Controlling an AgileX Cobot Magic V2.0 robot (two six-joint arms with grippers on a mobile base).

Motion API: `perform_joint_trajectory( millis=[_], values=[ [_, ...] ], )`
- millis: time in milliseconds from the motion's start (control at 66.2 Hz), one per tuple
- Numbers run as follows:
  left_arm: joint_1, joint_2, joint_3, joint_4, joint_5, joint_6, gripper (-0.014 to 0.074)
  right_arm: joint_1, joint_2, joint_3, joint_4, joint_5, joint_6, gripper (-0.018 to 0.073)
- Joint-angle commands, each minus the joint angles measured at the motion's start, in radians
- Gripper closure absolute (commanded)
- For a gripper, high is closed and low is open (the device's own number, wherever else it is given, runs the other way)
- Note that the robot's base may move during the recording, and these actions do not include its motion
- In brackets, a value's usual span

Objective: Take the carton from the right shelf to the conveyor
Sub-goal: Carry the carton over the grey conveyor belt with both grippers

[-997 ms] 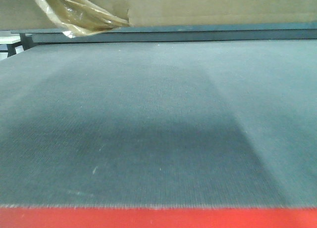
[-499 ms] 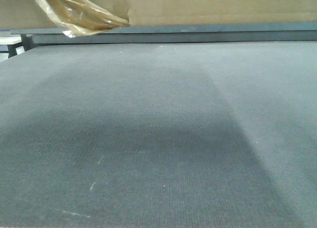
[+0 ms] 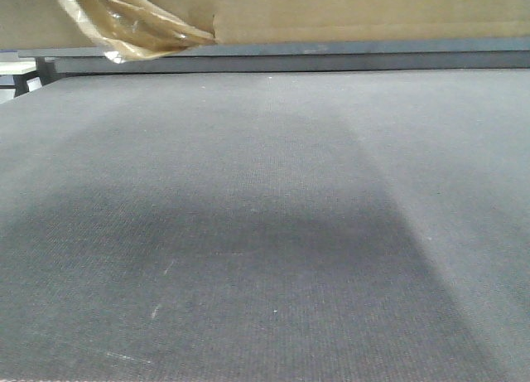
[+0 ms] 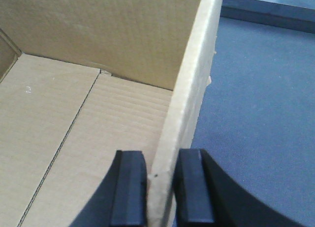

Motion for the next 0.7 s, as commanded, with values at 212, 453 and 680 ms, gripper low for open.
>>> perform_joint_trajectory(
  millis=[212, 453, 680],
  values=[
    [0.004, -0.007, -0.006, 0.086, -0.003, 0.009, 0.0613, 0.001, -0.022, -0.007, -0.004, -0.029, -0.016, 0.0617],
    [0.004, -0.007, -0.006, 0.086, -0.003, 0.009, 0.0613, 0.001, -0.022, -0.007, -0.004, -0.029, -0.016, 0.0617],
    [0.004, -0.007, -0.006, 0.059, -0.096, 0.009, 0.0613, 0.001, -0.022, -0.007, -0.002, -0.030, -0.016, 0.0617]
  ],
)
